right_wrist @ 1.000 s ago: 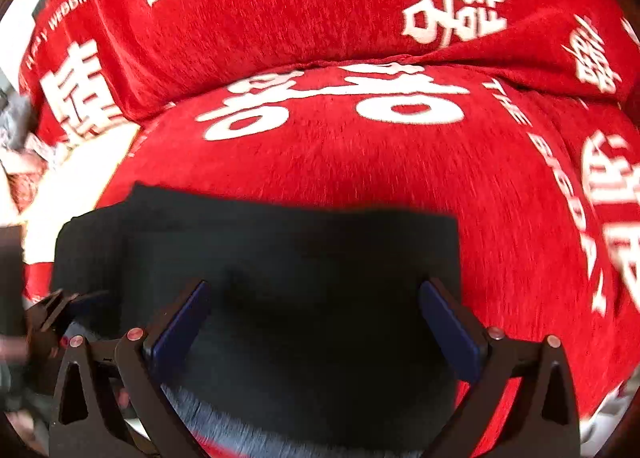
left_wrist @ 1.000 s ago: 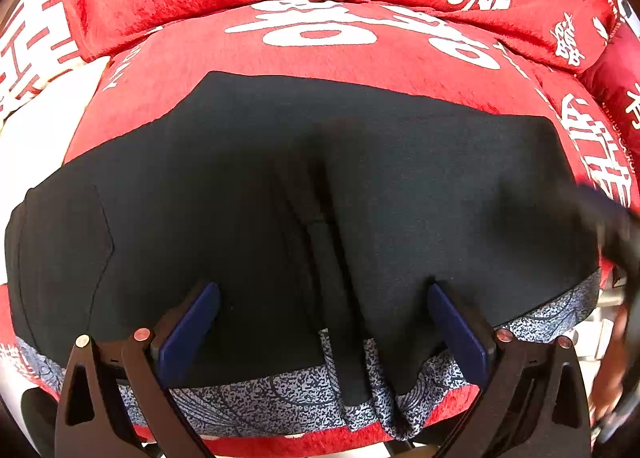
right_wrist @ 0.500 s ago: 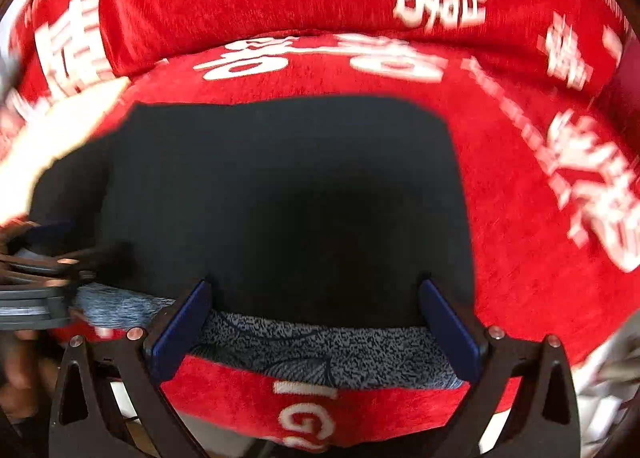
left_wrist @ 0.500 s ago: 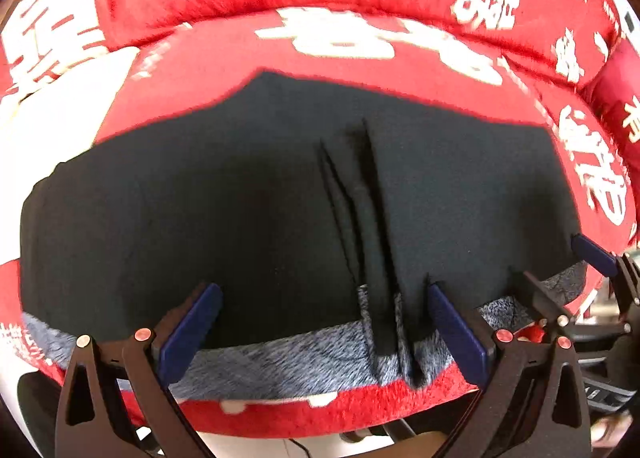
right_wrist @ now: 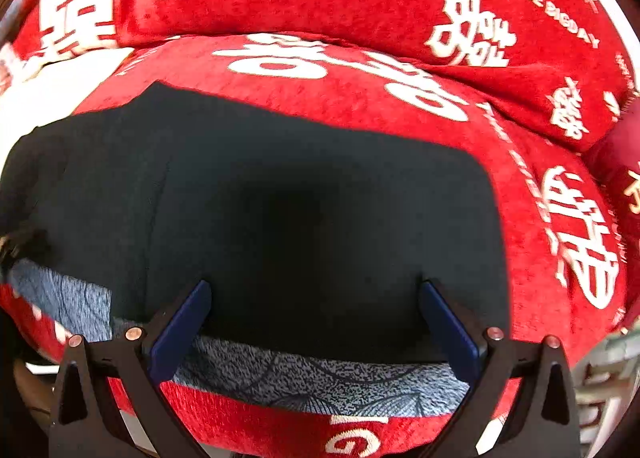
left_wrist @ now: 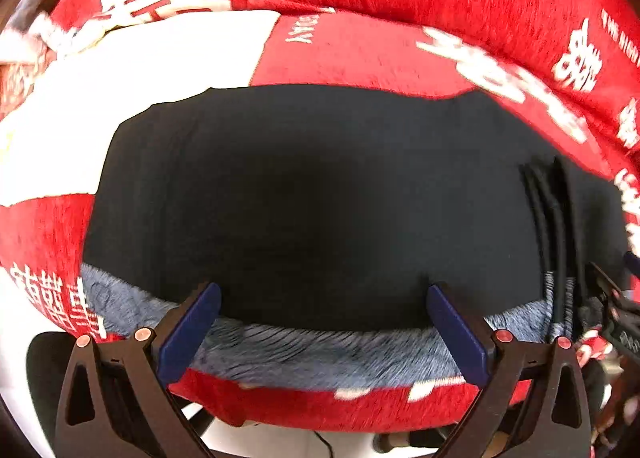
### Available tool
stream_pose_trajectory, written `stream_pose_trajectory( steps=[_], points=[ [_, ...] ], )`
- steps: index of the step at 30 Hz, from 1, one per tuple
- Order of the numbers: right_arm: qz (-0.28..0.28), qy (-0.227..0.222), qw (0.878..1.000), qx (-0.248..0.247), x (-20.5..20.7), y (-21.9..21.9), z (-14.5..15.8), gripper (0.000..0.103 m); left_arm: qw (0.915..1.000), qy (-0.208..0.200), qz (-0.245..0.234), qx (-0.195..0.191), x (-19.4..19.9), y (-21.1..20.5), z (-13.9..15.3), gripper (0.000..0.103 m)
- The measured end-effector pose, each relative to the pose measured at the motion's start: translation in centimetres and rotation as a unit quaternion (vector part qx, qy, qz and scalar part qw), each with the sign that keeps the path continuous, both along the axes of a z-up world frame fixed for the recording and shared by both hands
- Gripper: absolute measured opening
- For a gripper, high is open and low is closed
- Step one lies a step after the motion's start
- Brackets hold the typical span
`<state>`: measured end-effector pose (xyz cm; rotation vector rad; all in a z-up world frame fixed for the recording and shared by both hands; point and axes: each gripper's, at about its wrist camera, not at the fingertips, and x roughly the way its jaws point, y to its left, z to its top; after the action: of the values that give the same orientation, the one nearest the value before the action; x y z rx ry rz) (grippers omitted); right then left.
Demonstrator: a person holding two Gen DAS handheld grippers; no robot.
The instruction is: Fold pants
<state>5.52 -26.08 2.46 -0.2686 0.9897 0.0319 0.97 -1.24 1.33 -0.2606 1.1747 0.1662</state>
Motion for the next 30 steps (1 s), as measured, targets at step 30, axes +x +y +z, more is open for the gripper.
stream_pose_trajectory(
  steps=[30],
  points=[
    [0.529,0.277,0.801,-0.041,9.3,34.3,-5.9,0.099,0.9953,-0.070,-0.049,-0.045,-4.4,8.4,-1.2,0.103]
  ],
)
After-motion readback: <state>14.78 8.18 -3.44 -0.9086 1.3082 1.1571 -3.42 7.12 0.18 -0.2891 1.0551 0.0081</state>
